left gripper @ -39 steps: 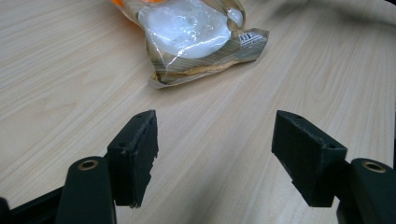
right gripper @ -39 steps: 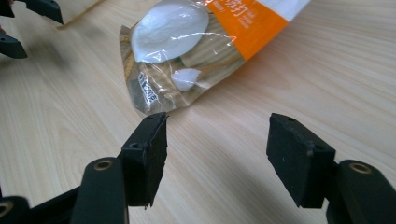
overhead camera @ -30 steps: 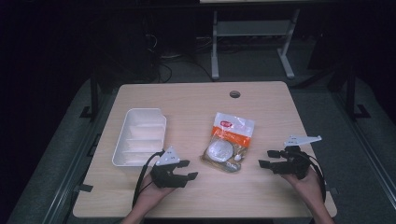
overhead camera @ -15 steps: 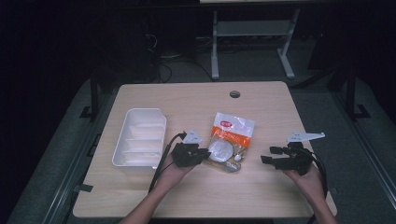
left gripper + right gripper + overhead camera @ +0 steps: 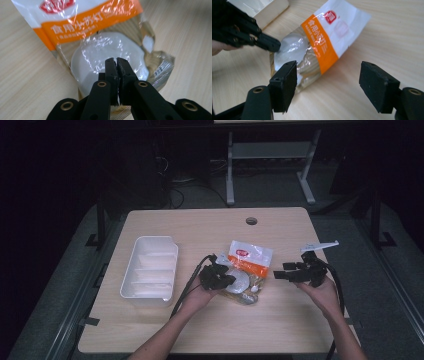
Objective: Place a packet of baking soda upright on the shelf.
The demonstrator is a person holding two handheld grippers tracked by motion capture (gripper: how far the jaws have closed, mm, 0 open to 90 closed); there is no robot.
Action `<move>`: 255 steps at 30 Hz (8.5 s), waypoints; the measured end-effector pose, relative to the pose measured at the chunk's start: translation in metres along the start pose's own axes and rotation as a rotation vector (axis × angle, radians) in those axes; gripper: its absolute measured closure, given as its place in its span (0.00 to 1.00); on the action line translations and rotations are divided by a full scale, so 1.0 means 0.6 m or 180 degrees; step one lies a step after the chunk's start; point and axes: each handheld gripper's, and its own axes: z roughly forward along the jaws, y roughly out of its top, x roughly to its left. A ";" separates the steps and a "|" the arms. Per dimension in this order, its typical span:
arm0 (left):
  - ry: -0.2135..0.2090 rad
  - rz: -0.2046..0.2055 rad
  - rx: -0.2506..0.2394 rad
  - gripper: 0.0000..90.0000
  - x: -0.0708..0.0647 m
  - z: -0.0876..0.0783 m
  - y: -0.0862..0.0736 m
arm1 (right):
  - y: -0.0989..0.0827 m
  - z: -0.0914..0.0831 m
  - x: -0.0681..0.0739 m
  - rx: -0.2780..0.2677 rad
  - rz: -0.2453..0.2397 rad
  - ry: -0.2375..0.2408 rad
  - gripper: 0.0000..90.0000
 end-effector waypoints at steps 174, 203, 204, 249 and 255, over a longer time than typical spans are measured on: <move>-0.0326 0.0419 -0.0384 0.23 -0.049 -0.121 -0.188 | 0.404 0.381 0.307 -0.0061 -0.1496 0.0912 1.00; -0.0311 0.0453 -0.0378 0.23 -0.049 -0.121 -0.188 | 0.371 0.459 0.285 0.0210 -0.1296 0.0731 0.83; -0.0312 0.0452 -0.0377 0.23 -0.049 -0.121 -0.188 | 0.367 0.458 0.284 0.0245 -0.1328 0.0725 0.84; -0.0322 0.0438 -0.0376 0.23 -0.046 -0.122 -0.187 | 0.323 0.471 0.260 0.0574 -0.1341 0.0683 0.92; -0.0313 0.0437 -0.0380 0.23 -0.045 -0.123 -0.187 | 0.322 0.453 0.255 0.0488 -0.1310 0.0696 0.90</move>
